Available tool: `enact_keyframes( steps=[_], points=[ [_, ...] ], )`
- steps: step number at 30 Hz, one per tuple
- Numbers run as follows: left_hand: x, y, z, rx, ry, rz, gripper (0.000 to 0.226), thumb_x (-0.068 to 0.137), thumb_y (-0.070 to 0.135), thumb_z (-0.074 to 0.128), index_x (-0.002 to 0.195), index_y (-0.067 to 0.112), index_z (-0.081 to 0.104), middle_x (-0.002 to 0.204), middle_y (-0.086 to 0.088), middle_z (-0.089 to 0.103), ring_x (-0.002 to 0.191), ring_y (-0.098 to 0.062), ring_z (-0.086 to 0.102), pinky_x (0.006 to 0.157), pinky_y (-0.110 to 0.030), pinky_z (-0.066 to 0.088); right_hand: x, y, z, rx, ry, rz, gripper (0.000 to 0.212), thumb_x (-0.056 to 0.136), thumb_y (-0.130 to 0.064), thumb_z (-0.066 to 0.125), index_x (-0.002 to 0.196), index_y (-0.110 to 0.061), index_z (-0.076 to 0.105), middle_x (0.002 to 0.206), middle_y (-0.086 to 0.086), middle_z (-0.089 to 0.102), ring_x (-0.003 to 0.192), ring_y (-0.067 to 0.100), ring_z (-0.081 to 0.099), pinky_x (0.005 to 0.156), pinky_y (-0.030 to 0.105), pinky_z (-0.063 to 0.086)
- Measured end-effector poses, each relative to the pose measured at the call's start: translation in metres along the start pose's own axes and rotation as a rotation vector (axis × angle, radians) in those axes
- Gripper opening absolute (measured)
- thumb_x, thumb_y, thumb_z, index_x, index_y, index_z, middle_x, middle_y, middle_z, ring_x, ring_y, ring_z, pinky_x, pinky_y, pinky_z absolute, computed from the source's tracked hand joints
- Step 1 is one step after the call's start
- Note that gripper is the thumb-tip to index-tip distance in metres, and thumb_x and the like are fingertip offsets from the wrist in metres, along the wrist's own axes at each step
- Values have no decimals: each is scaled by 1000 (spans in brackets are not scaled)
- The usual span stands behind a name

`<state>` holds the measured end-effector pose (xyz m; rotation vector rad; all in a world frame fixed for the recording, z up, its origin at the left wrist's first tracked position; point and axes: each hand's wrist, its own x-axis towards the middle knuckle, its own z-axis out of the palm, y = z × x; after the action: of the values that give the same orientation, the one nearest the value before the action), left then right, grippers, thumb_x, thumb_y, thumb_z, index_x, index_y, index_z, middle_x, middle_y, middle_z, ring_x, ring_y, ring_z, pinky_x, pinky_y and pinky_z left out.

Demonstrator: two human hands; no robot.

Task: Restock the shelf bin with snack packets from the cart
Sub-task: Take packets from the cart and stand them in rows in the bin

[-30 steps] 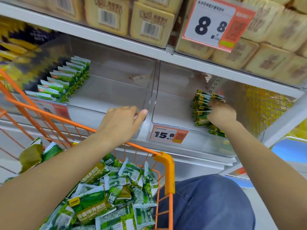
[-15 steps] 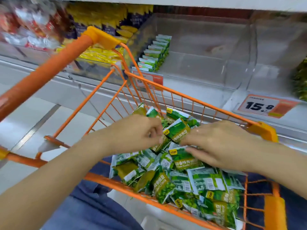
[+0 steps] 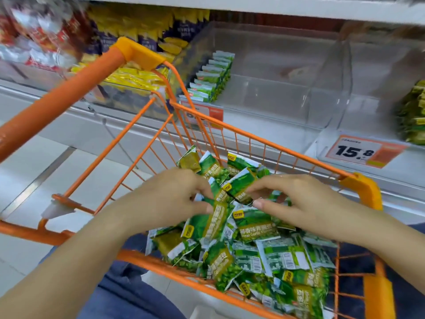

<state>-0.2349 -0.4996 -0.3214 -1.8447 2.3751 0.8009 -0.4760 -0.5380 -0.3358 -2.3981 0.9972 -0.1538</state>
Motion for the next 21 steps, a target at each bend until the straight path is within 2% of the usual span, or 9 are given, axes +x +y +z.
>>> enact_keyframes(
  steps=[2,4,6,8,11,13,15,18,21],
  points=[
    [2,8,-11,-295,116,-14,16,76,44,73,80,31,65,56,13,52,59,0,52,55,-10,37,1,1,-5,86,37,25,51,85,-70,31,121,-43,56,114,-27,60,106,-10,52,88,20,46],
    [7,19,-19,-510,145,27,23,65,48,72,77,28,67,52,7,53,52,-6,47,51,-15,34,1,-1,-11,179,39,22,59,82,-73,31,123,-40,57,118,-25,61,107,-10,53,89,15,43],
    [16,35,-21,-623,132,90,29,58,46,71,77,24,68,53,5,54,50,-8,46,51,-22,34,1,-5,-20,334,5,35,47,82,-68,53,111,-34,64,105,-18,67,95,-8,58,81,18,46],
    [30,54,-21,-689,135,157,28,56,42,73,75,21,66,55,3,58,49,-8,48,49,-20,37,-3,-4,-29,415,-63,60,35,78,-49,71,94,-19,69,80,-1,67,70,1,57,67,33,46],
    [53,85,-19,-753,184,262,29,65,43,74,76,19,63,60,2,64,48,-9,56,49,-22,47,-15,7,-40,314,-83,83,33,74,-42,78,89,-15,67,76,14,63,62,15,53,61,38,45],
    [72,103,-16,-710,308,315,34,83,56,61,88,22,62,74,5,69,65,-9,66,63,-28,53,-27,24,-52,218,-5,186,32,70,-43,81,85,-16,69,76,14,65,62,18,55,60,35,44],
    [99,113,-12,-498,433,320,44,90,63,38,114,31,56,101,15,68,92,-8,62,79,-26,42,-42,47,-70,256,136,317,27,68,-36,83,86,-18,74,75,8,70,63,10,59,63,32,48],
    [147,120,1,-249,458,314,81,86,72,15,146,21,35,142,0,49,127,-17,44,101,-25,30,-72,90,-102,403,404,484,28,68,-26,84,92,-16,75,79,4,75,76,12,69,77,39,58],
    [181,121,16,-61,447,208,95,80,72,2,149,13,28,145,-12,46,131,-29,43,107,-42,30,-103,131,-128,376,665,621,20,71,-24,82,87,-15,74,80,8,74,72,9,62,68,23,48]
  ],
)
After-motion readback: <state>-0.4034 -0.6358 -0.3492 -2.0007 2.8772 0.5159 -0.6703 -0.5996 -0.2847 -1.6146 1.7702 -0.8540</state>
